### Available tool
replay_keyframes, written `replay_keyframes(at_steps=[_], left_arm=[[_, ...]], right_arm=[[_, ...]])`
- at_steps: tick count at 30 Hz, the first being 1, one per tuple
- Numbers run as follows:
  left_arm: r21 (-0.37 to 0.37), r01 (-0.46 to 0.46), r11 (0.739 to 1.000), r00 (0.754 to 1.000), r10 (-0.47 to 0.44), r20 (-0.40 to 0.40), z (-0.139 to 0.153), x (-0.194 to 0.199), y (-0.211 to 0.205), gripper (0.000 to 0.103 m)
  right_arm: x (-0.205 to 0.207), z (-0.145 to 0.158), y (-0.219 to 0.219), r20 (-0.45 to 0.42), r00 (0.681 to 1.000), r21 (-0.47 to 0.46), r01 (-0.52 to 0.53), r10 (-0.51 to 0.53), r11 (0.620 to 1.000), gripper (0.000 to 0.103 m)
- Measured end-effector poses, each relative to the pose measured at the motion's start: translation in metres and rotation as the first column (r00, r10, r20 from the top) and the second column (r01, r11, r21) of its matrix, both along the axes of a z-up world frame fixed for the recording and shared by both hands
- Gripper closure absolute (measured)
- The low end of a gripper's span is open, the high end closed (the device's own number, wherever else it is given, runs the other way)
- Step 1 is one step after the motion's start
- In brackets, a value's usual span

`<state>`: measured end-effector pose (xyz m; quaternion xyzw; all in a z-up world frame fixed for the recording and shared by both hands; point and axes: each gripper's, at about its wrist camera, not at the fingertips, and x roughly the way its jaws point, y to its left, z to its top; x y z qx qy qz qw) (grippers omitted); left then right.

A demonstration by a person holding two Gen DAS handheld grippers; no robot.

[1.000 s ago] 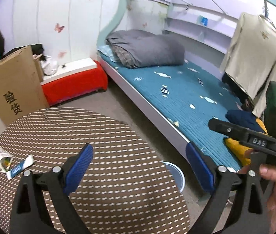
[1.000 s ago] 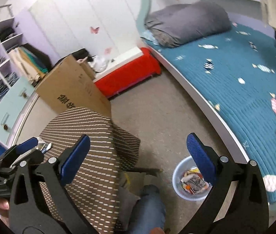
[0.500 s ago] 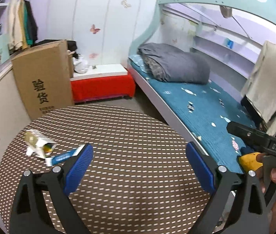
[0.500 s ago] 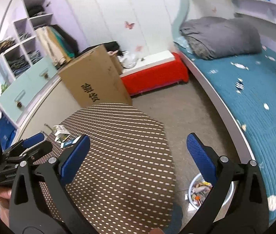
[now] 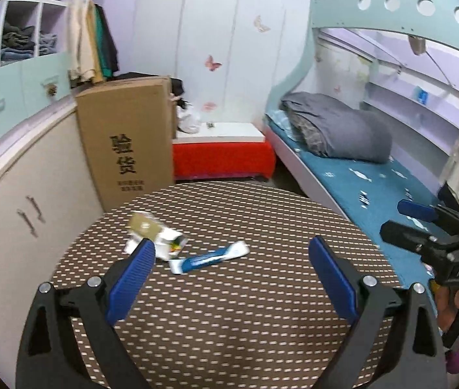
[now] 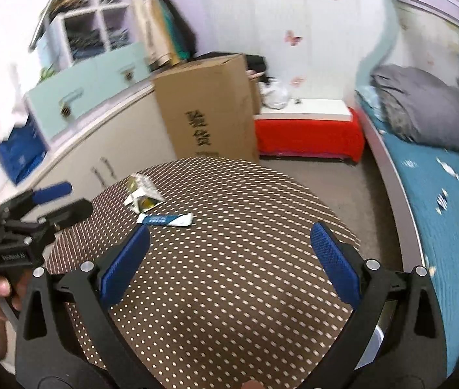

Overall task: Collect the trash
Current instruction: 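Grasp the blue toothpaste tube with the right tool while the left tool grasps the white toothpaste box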

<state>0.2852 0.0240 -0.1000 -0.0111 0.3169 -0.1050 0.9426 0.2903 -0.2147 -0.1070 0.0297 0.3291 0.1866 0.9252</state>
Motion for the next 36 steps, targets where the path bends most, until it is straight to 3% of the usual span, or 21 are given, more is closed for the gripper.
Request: replay_keyframes(at_steps=[8,15,18,20,23,26,36], left_arm=[[0.030,-0.085,0.996,0.996,0.086,-0.011,-0.023,0.005,0.051,0.009],[0.042,-0.155,0.987,0.984,0.158,-0.082,-0.053,0.013,0.081,0.009],[0.049,-0.173,0.984,0.978,0.178,-0.105,-0.063,0.018,0.087,0.009],[0.058,-0.174,0.983,0.977,0.179,-0.115,-0.067,0.024,0.087,0.009],[0.070,-0.165,0.984,0.978,0.173,-0.120,-0.070,0.035,0.082,0.009],[0.085,-0.148,0.985,0.979,0.158,-0.129,-0.076,0.050,0.074,0.009],[0.157,-0.173,0.972,0.971,0.195,-0.139,-0.098,0.097,0.047,0.009]], right_arm=[[0.033,-0.034,0.076,-0.024,0.969,-0.150,-0.245,0.244,0.958,0.006],[0.075,-0.078,0.142,-0.115,0.896,-0.296,-0.443,0.429,0.846,0.007],[0.092,-0.095,0.163,-0.154,0.871,-0.345,-0.489,0.466,0.801,0.016],[0.102,-0.109,0.176,-0.193,0.845,-0.354,-0.534,0.499,0.768,0.033],[0.107,-0.108,0.177,-0.212,0.823,-0.270,-0.568,0.528,0.777,0.071],[0.097,-0.106,0.174,-0.202,0.826,-0.285,-0.563,0.526,0.775,0.083],[0.074,-0.102,0.125,-0.206,0.911,-0.254,-0.402,0.357,0.880,0.087]])
